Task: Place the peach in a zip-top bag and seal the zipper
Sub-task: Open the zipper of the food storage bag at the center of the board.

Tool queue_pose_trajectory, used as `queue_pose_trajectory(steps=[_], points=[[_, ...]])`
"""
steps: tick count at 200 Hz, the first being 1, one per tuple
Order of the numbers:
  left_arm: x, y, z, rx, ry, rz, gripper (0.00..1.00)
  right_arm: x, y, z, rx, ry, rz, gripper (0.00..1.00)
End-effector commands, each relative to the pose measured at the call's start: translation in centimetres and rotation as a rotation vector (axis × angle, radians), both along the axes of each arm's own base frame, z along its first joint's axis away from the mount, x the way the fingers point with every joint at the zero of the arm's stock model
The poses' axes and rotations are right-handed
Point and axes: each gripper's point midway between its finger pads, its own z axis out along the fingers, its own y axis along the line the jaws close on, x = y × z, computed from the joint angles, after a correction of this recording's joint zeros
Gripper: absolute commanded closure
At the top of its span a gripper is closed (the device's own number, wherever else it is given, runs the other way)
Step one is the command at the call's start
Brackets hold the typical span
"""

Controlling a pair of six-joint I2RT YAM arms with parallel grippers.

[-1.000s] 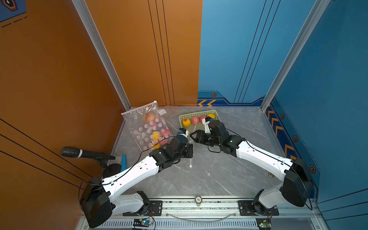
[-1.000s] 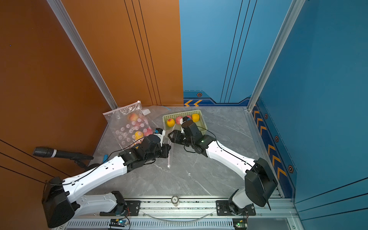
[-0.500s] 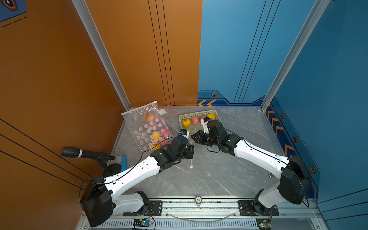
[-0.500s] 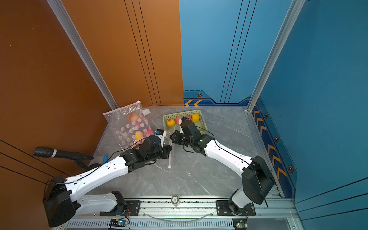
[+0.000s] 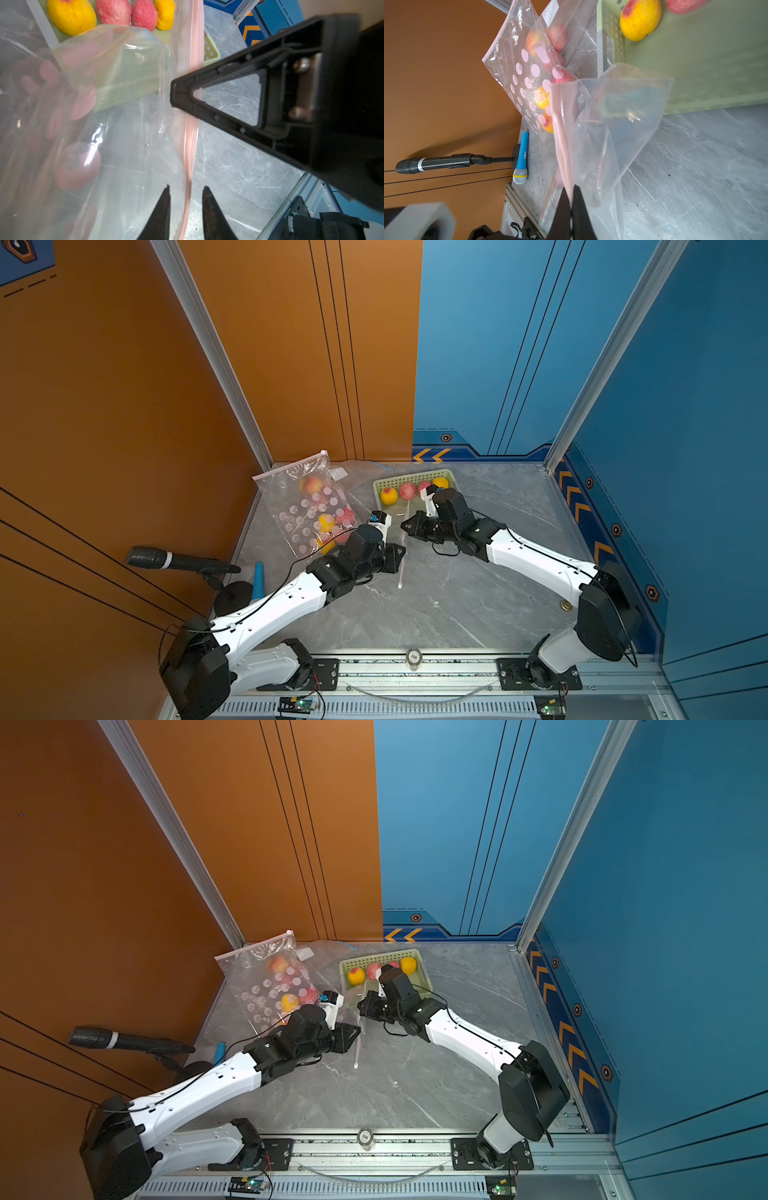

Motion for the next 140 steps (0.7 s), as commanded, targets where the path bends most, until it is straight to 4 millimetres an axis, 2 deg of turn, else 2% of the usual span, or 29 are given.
queue_pose_trajectory(steps=[1, 21, 58, 122, 140], points=[[-0.6, 0.6, 0.6, 0.028, -0.053, -0.047, 0.71, 0.3, 0.3, 1.0, 0.026, -0.009, 0.000, 1.00], [-0.5, 0.9, 0.5, 0.059, -0.082, -0.055, 0.72, 0.3, 0.3, 1.0, 0.028, -0.006, -0.001, 1.00], [-0.5, 0.3, -0.1, 0.079, -0.091, -0.078, 0.75, 0.2, 0.3, 1.1, 0.026, -0.003, 0.000, 1.00], [-0.5, -0.5, -1.3, 0.112, -0.078, -0.092, 0.73, -0.1, 0.2, 1.2, 0.022, -0.005, 0.002, 1.00], [-0.5, -0.1, -1.6, 0.127, -0.074, -0.081, 0.76, 0.0, 0.3, 1.3, 0.023, -0.007, 0.001, 1.00]])
